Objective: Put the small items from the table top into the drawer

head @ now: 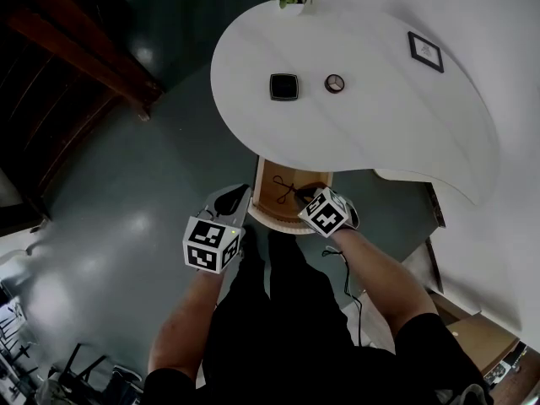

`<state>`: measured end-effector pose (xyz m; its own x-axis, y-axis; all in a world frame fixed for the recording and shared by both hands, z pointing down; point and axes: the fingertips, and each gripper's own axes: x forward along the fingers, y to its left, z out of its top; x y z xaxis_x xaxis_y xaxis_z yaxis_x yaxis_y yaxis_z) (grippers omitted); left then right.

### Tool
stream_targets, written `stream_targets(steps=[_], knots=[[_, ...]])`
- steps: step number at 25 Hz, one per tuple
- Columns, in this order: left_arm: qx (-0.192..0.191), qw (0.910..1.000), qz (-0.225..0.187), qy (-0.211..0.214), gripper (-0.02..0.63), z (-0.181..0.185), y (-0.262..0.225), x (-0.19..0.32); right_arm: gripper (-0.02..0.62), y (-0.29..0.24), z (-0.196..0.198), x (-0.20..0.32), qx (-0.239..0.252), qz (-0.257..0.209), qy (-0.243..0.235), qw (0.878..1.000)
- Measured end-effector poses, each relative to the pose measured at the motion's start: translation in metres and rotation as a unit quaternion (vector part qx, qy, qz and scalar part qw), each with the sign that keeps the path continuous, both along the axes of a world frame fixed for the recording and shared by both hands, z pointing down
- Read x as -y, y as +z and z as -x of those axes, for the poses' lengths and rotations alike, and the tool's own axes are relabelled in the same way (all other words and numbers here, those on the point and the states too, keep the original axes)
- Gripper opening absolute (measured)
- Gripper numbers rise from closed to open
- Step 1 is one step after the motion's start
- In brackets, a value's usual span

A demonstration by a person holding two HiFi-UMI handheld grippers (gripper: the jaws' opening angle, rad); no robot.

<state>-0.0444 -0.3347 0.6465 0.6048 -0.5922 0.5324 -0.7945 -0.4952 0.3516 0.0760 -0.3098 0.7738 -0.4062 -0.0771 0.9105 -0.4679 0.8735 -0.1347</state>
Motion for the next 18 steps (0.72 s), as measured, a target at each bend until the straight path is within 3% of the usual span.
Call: stream_targets(steps=[4,9,18], knots=[[0.000,1.0000,0.001,-0.004,0.011,0.002,0.004,0.000,0.032,0.025,-0.003,0.003,-0.026,0.020,-0.024,0.999],[-0.002,0.9999,0.002,-0.013,0.011,0.007,0.008,0.000,0.032,0.043,-0.005,-0.004,-0.058,0.088,-0.028,0.994],[-0.004,0.9997,0.009,-0.024,0.011,0.015,0.015,-0.006,0.032,0.061,0.004,0.014,-0.092,0.039,-0.089,0.991]])
